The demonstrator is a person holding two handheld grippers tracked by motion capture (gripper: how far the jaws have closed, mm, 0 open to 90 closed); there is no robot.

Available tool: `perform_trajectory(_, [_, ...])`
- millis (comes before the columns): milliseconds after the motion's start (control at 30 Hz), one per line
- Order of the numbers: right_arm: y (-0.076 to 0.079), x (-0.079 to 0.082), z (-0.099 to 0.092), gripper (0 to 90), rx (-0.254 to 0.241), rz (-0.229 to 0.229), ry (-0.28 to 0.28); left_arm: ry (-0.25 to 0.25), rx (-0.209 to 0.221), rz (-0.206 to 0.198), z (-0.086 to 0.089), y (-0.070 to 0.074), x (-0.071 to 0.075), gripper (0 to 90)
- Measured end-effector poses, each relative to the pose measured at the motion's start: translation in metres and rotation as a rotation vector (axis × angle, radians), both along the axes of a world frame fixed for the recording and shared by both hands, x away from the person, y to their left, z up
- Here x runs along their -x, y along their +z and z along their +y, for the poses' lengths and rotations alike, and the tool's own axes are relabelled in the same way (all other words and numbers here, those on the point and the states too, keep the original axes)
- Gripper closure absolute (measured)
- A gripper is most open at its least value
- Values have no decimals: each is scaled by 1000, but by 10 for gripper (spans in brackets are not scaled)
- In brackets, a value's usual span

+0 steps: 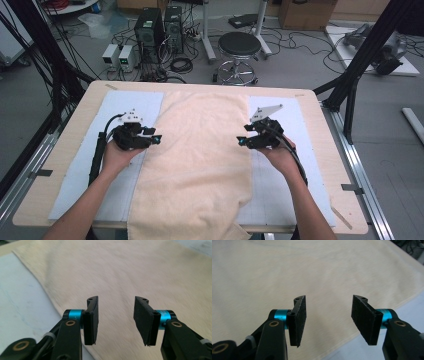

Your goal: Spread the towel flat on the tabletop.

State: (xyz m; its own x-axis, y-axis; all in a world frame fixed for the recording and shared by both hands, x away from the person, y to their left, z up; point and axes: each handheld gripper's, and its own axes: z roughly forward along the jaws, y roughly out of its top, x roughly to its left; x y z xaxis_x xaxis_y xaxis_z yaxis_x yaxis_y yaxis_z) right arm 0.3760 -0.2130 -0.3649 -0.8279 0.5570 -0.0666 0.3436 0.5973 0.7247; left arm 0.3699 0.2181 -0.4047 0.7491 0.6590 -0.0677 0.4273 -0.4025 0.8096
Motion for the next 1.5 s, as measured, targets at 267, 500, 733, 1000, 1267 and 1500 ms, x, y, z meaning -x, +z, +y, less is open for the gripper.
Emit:
perform_trajectory(267, [-18,53,6,430,-14,24,136,-117,25,-25,6,-12,53,468])
perform_trajectory(500, [-41,88,2,472,-4,54,233,-201,-10,-5,12,-20,89,459])
perform_trajectory(733, [-65,115,-2,525,16,131,330,-294,-59,62,17,-35,113,535])
perform_trajectory(1000, [-65,114,-5,857,31,126,358,-272,-74,41,17,-36,113,773])
perform_trajectory(1267, [-45,125,-27,624,-44,77,305,-255,-64,44,12,-33,111,740])
perform_trajectory(1500, [-67,131,2,727,45,99,427,-251,-91,42,9,-35,107,822])
